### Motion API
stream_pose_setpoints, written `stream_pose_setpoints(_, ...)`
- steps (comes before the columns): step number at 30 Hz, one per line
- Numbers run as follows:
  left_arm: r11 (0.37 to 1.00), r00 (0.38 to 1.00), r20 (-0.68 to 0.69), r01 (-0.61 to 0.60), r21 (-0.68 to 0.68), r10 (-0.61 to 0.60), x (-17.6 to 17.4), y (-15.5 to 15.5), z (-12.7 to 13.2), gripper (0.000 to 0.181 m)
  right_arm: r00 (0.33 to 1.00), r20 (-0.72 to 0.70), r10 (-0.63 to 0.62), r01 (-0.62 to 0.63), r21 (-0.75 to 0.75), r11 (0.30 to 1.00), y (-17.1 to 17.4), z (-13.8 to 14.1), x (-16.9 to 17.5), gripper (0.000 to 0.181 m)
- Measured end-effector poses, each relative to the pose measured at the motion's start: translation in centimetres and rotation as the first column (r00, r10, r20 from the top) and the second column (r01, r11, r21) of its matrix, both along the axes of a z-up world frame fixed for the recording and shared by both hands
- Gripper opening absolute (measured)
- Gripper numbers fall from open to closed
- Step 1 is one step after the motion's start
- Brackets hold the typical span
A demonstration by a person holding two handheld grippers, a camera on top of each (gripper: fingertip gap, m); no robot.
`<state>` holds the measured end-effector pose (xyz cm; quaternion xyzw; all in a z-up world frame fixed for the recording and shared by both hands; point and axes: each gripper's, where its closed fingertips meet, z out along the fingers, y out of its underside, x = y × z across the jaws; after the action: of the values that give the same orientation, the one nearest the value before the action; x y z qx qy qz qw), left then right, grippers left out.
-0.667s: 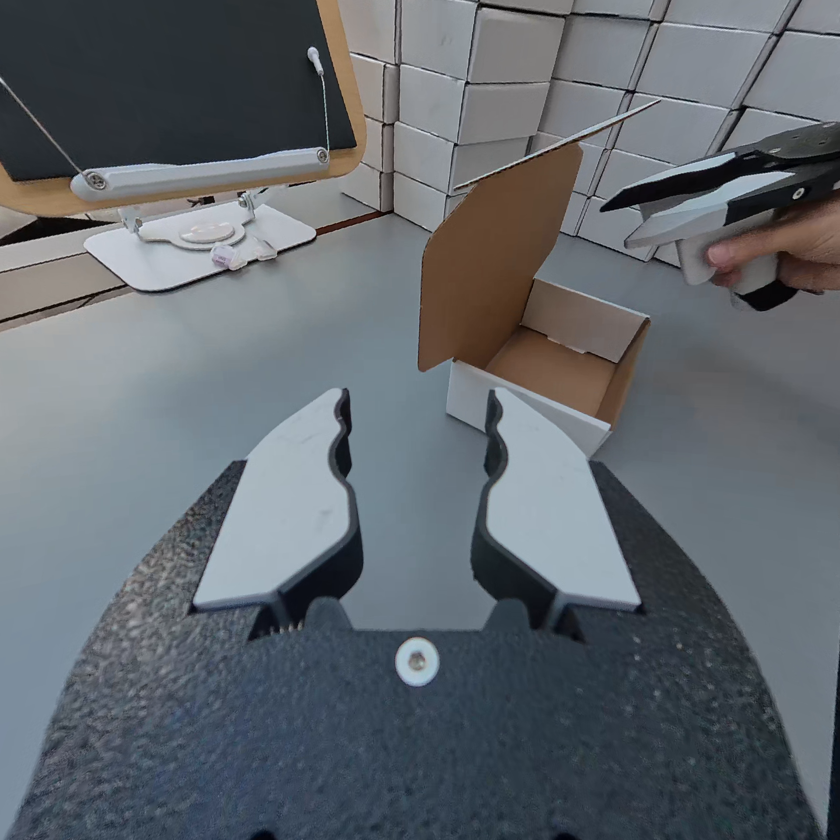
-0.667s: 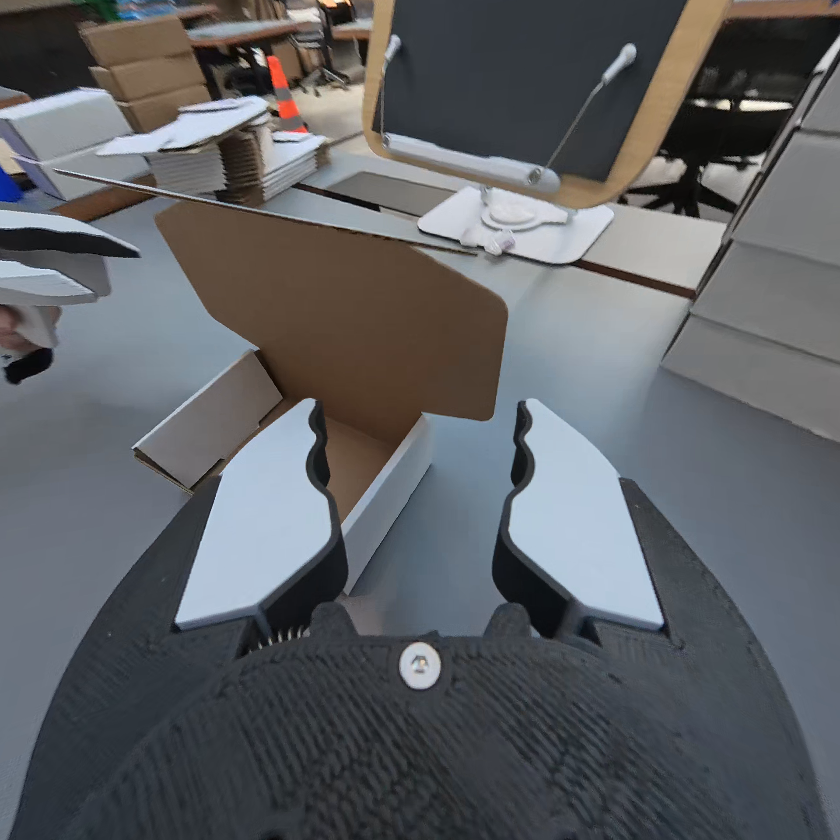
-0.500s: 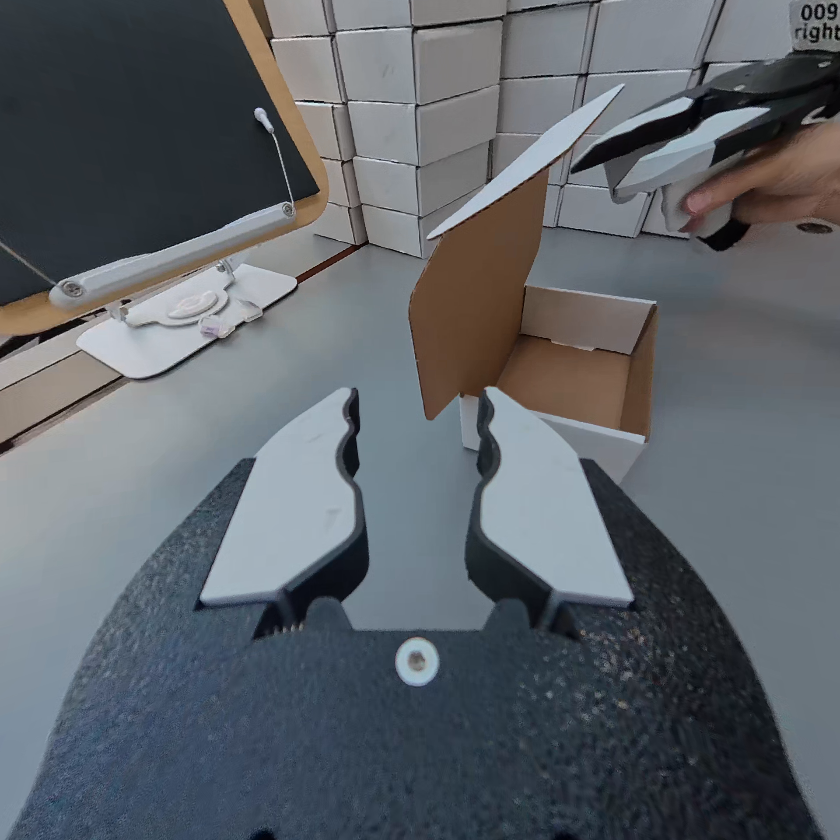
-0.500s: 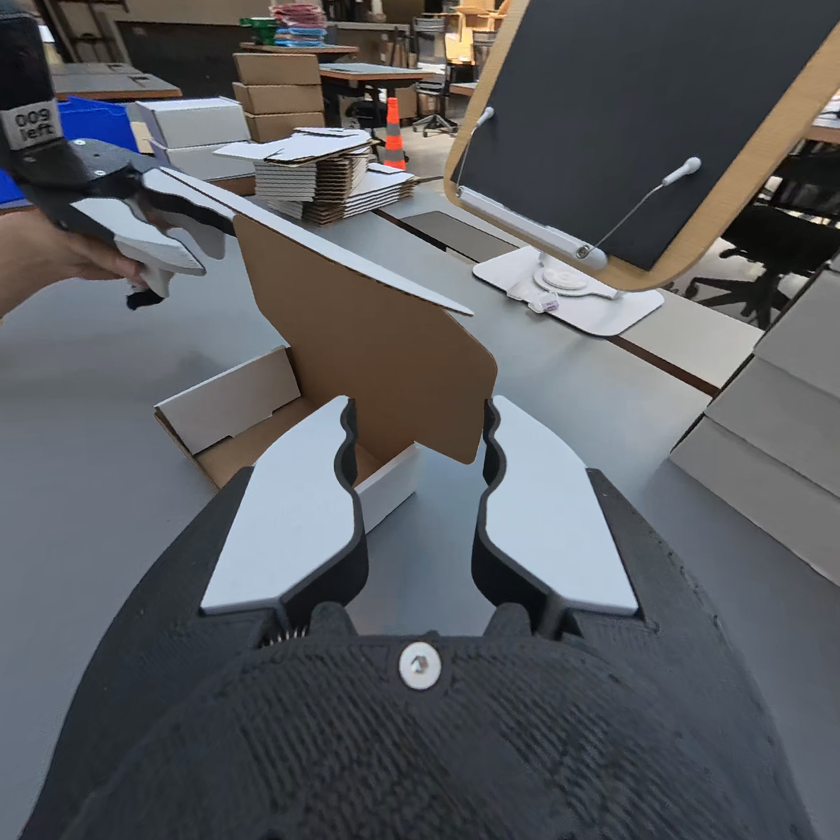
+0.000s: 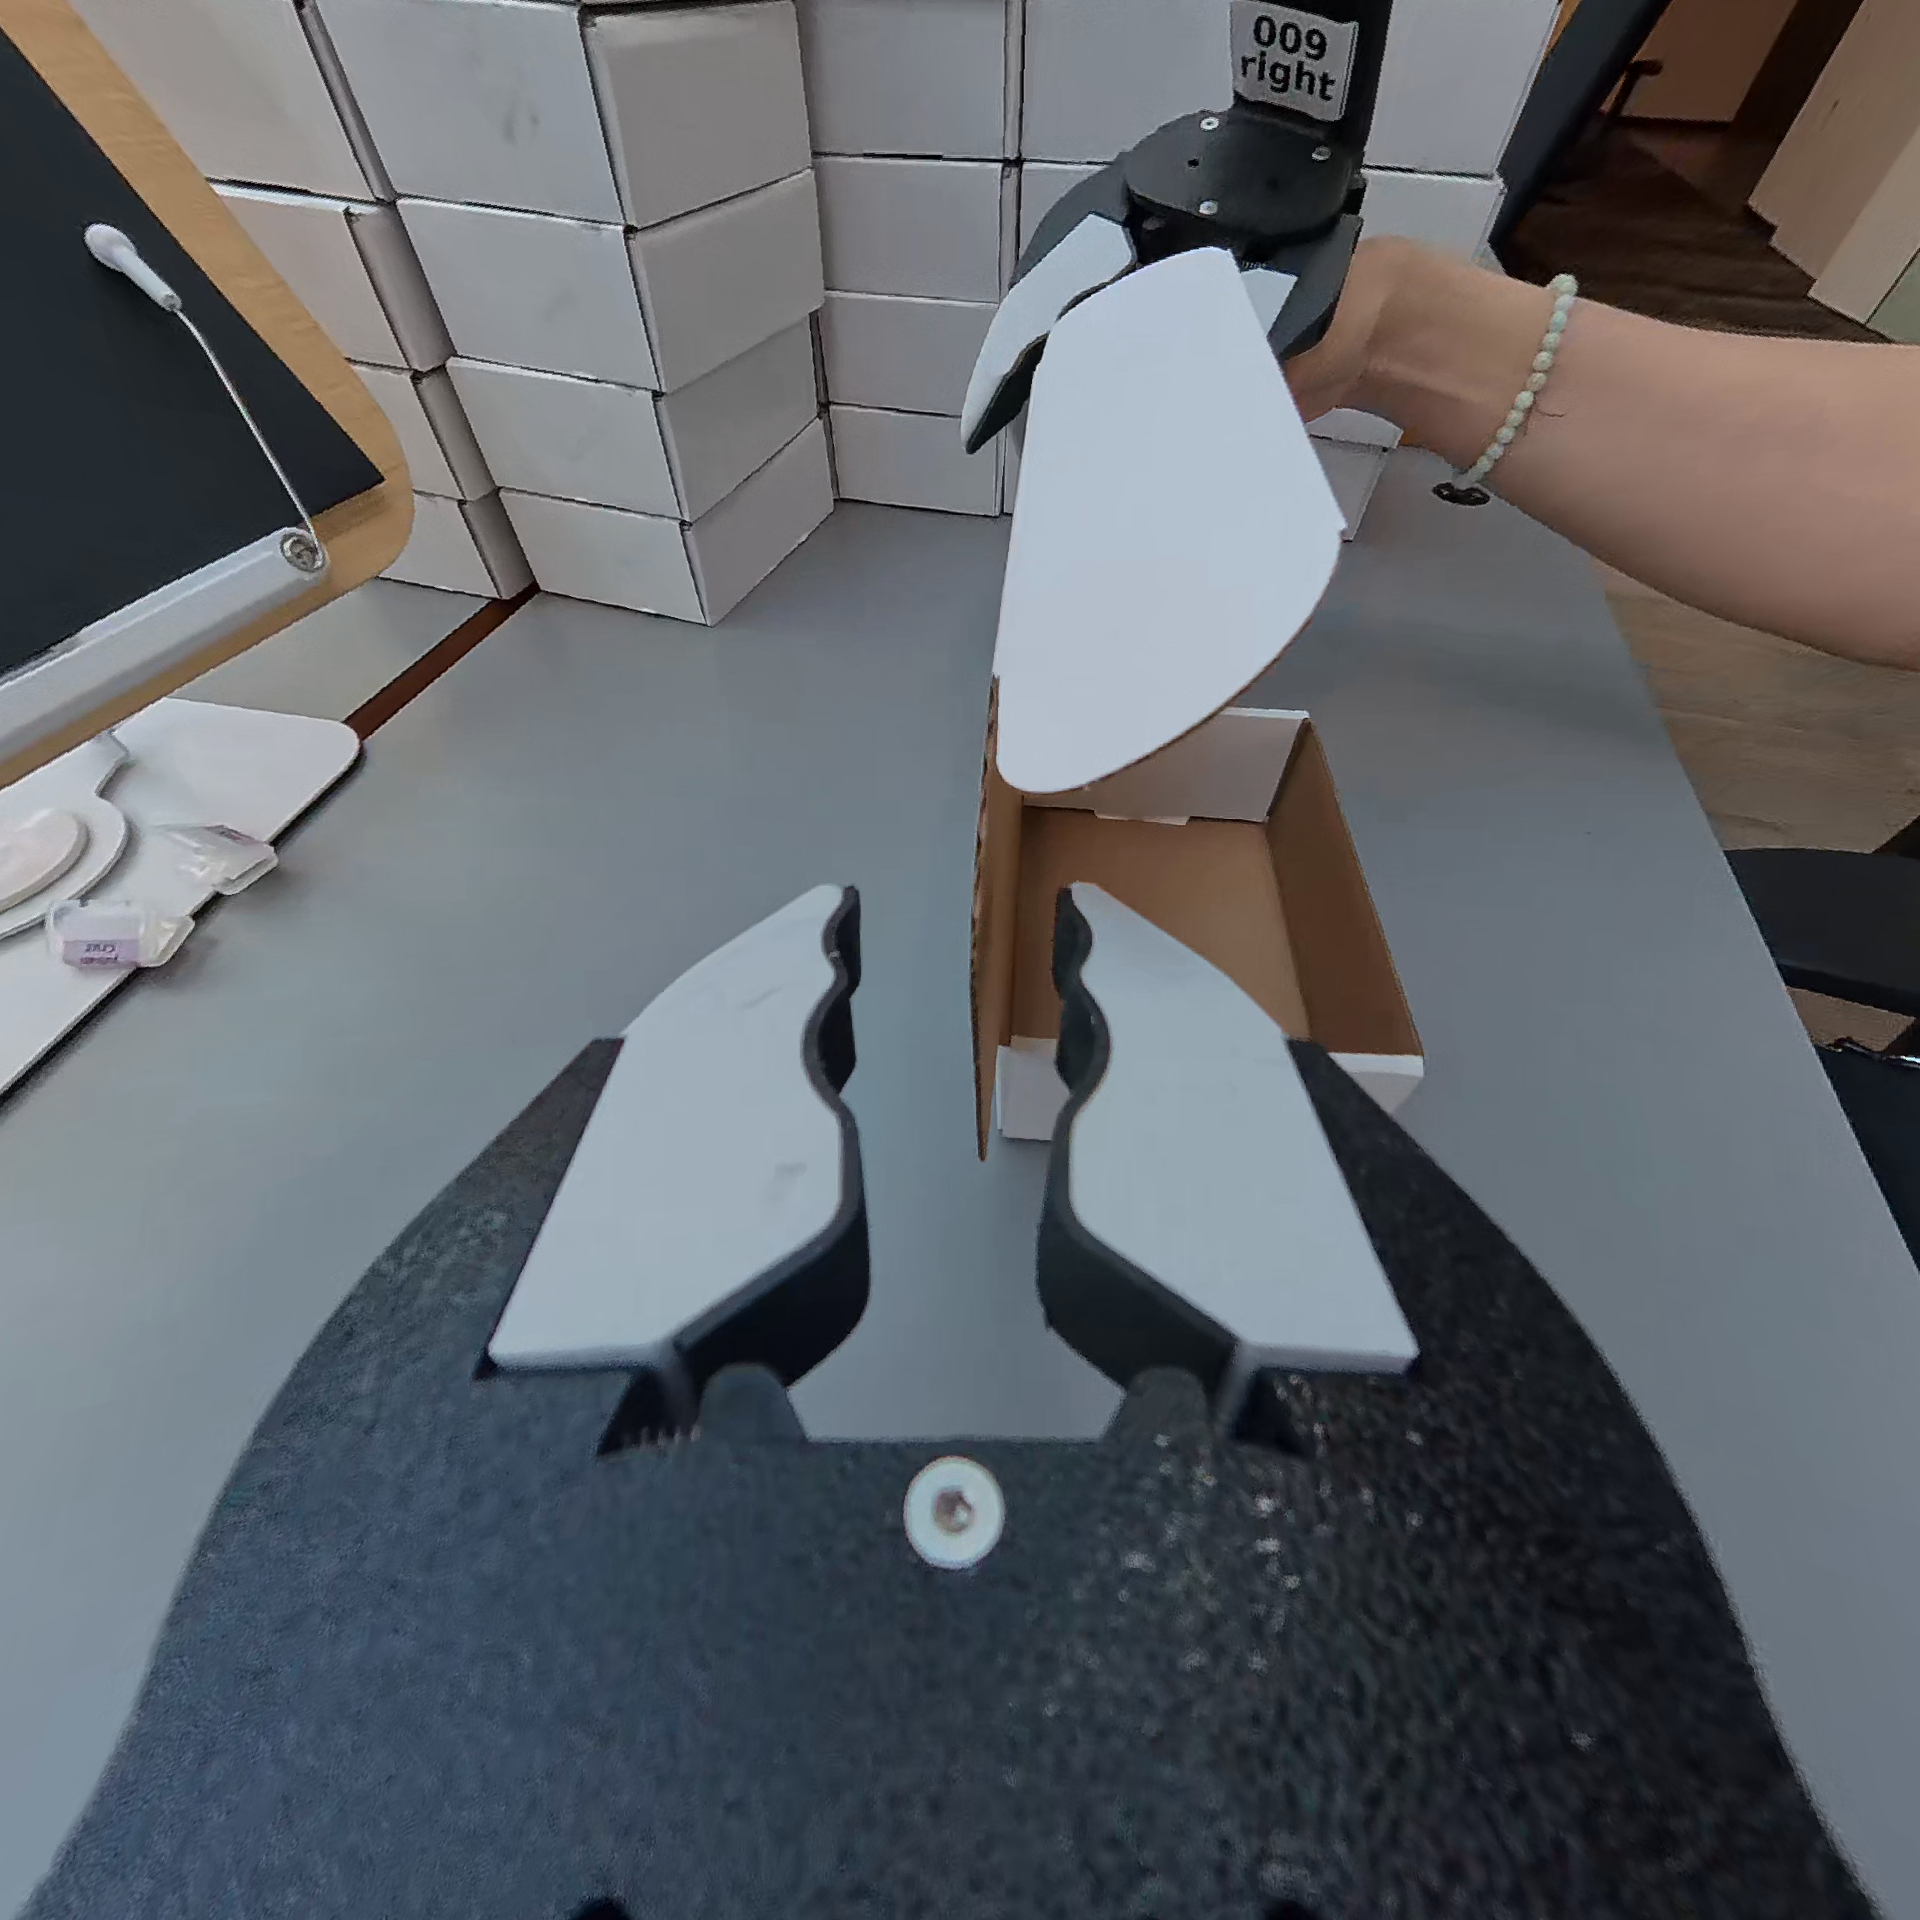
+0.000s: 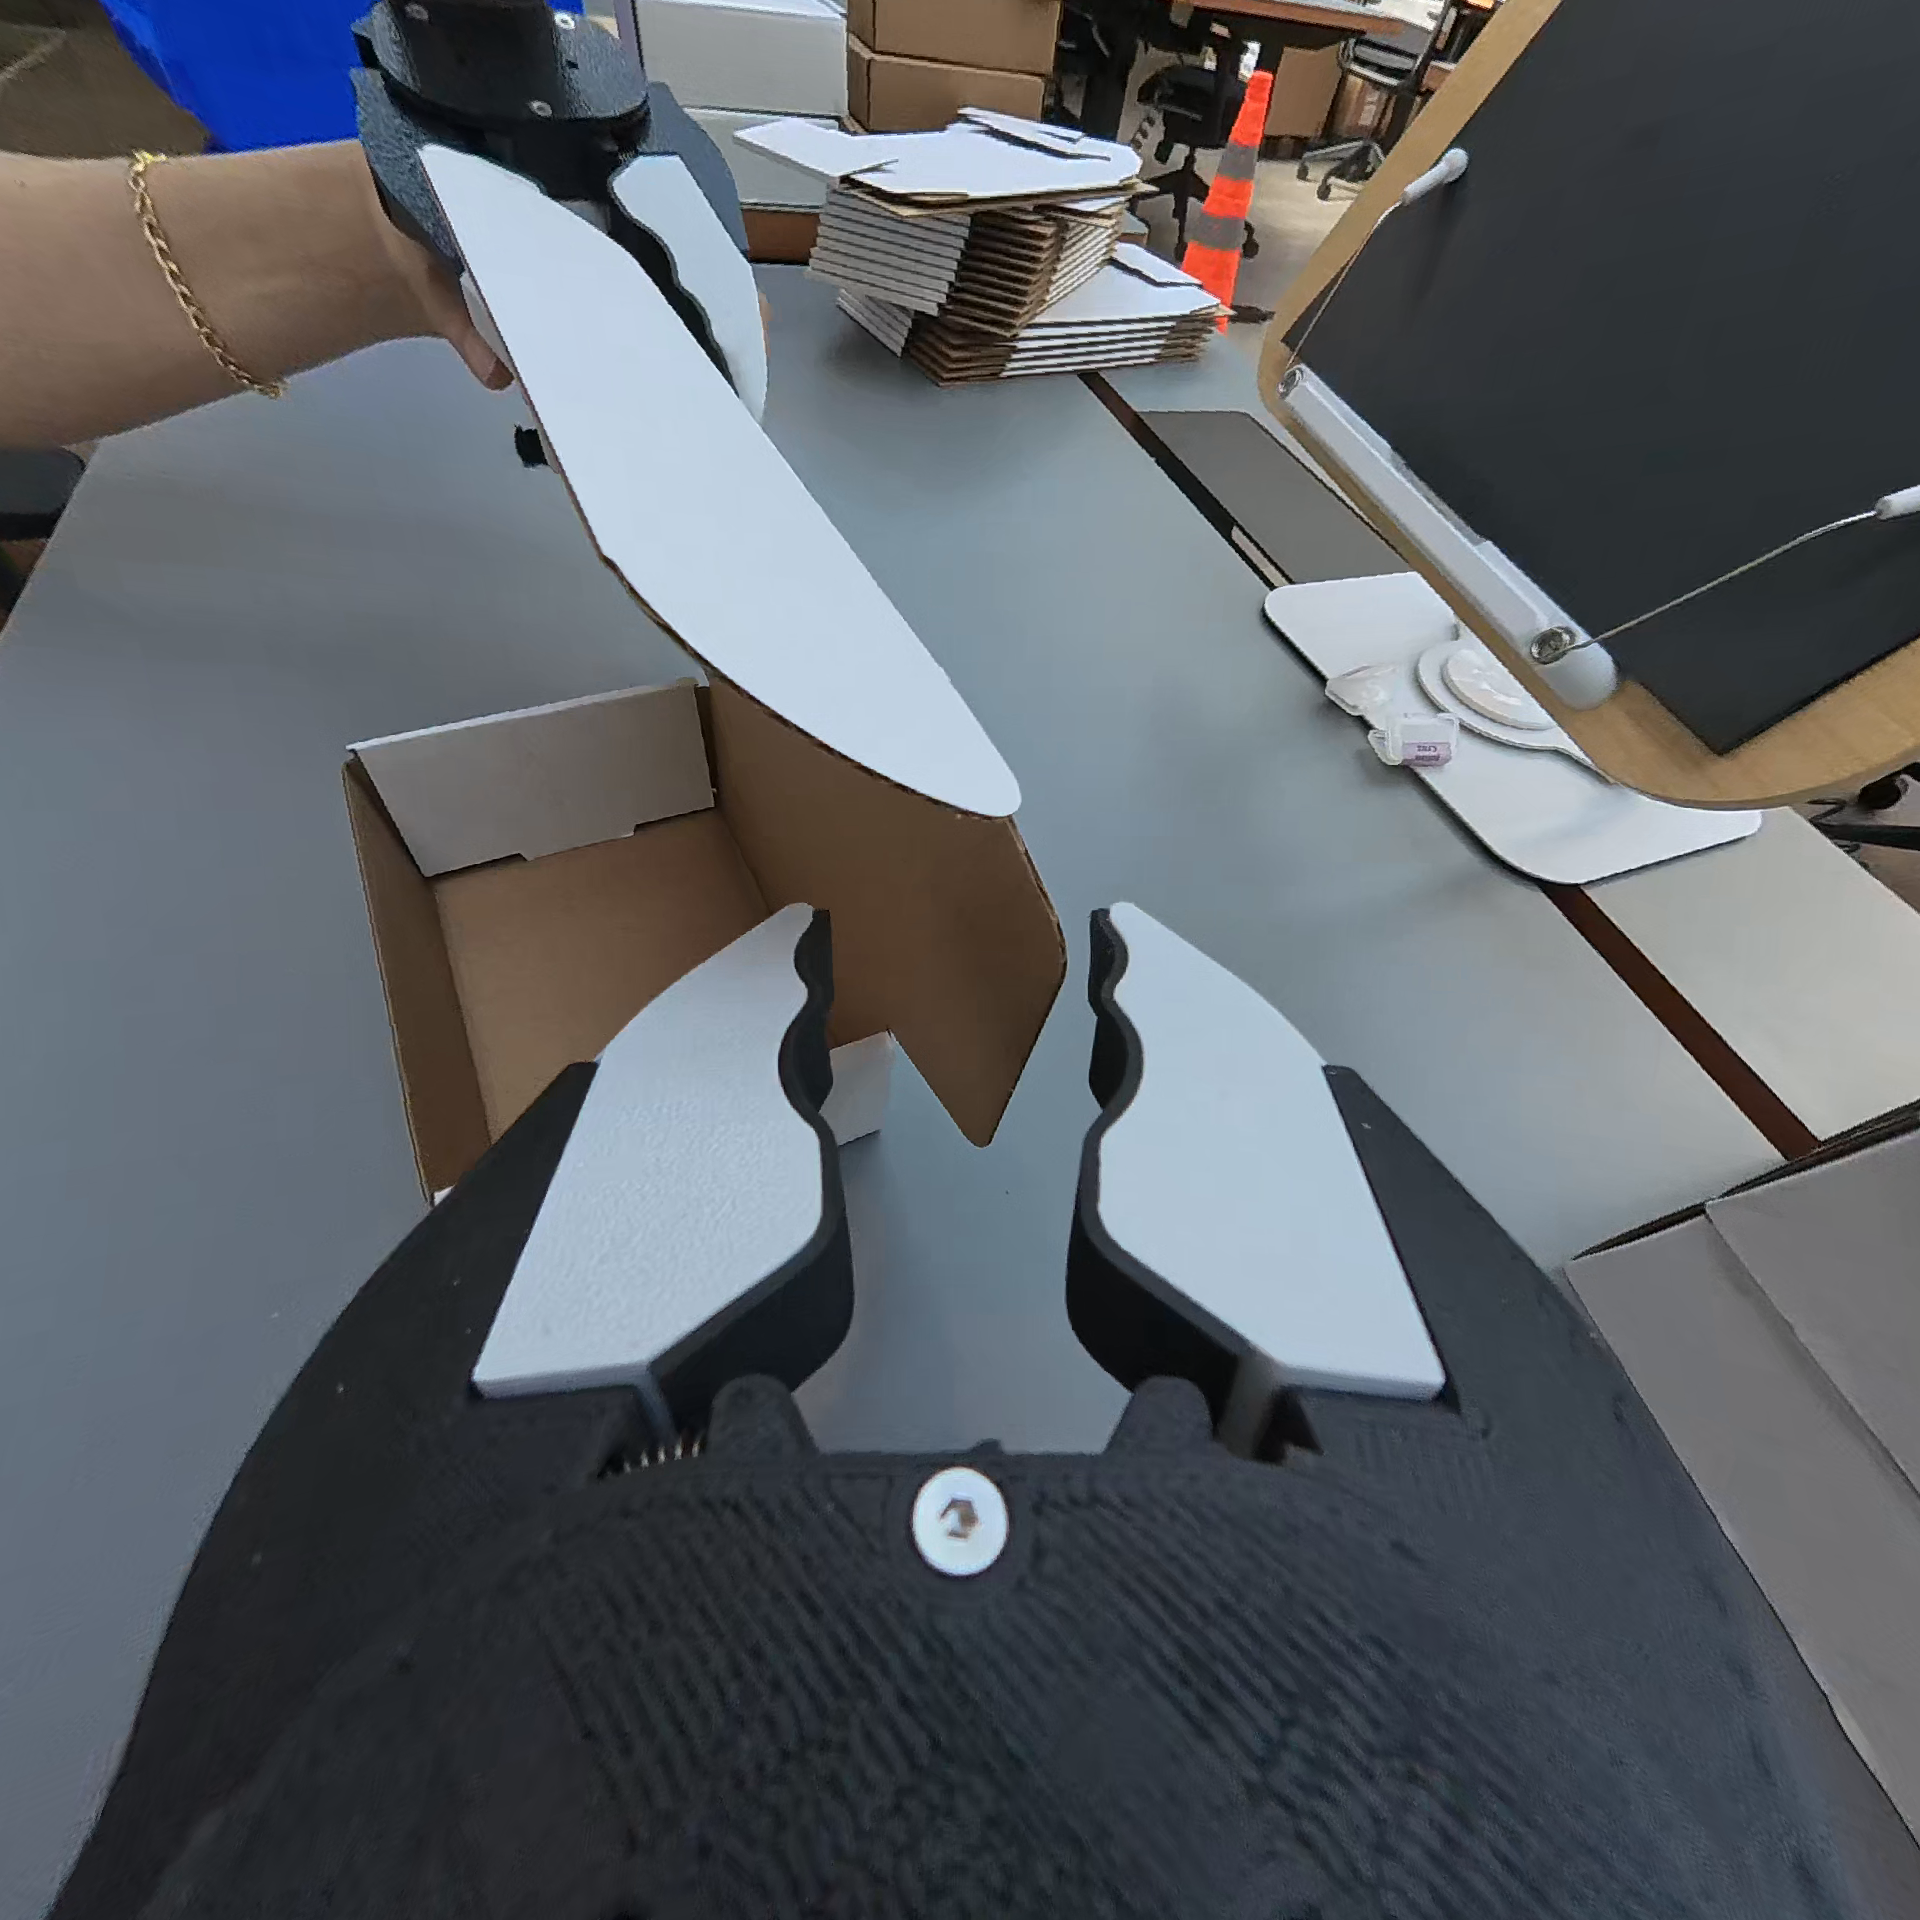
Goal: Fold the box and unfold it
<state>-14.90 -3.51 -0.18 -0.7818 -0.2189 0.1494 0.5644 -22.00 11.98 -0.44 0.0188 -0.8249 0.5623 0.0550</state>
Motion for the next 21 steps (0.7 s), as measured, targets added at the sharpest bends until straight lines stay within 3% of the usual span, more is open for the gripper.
stream_pose_setpoints(16,0.991,0.996,-0.009,0.091,-0.098,-0.093,0.4,-0.1,0.4,0.013,0.998,0.002,0.059,-0.059,-0.011,0.998,0.5,0.9,-0.5,0.011)
stream_pose_setpoints(21,0.991,0.996,0.008,0.090,-0.102,-0.089,0.2,-0.6,0.6,0.002,0.995,0.066,0.070,-0.071,0.018,0.997,0.5,0.9,0.3,0.005)
